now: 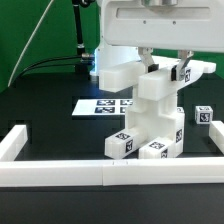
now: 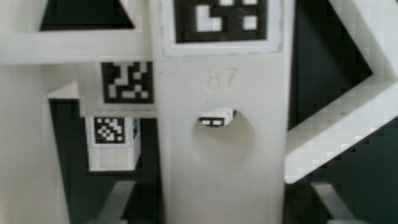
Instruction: Assemble chair
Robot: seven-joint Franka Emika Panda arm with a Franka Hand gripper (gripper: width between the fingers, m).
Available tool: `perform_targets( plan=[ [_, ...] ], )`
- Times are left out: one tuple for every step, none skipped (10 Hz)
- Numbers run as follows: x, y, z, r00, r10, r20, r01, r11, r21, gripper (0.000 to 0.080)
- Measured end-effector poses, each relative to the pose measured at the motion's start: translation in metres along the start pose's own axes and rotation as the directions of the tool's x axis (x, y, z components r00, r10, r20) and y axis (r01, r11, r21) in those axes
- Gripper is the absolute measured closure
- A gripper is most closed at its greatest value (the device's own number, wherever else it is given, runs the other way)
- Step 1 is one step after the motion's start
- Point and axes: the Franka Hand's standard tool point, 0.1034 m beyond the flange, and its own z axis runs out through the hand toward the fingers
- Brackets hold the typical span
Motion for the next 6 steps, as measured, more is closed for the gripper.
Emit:
perform_targets(
  plan=[
    [-0.0017, -0.0018, 0.0002, 1.000, -0.004, 0.000, 0.004, 1.000, 0.000, 0.0515],
    [-0.0019, -0.0020, 0.0001, 1.000, -0.005, 0.000, 0.005, 1.000, 0.000, 0.0515],
    [-0.0020, -0.0020, 0.0001, 1.000, -0.006, 0.000, 0.006, 1.000, 0.000, 0.0515],
    [-0.0021, -0.0017, 0.0002, 1.000, -0.010, 0.001, 0.010, 1.000, -0.001, 0.0515],
    [-0.0023, -0.0013, 0.0003, 1.000, -0.014, 0.001, 0.014, 1.000, -0.001, 0.0515],
    [-0.0023, -0.0011, 0.0002, 1.000, -0.017, 0.000, 0.017, 1.000, 0.000, 0.0515]
  ],
)
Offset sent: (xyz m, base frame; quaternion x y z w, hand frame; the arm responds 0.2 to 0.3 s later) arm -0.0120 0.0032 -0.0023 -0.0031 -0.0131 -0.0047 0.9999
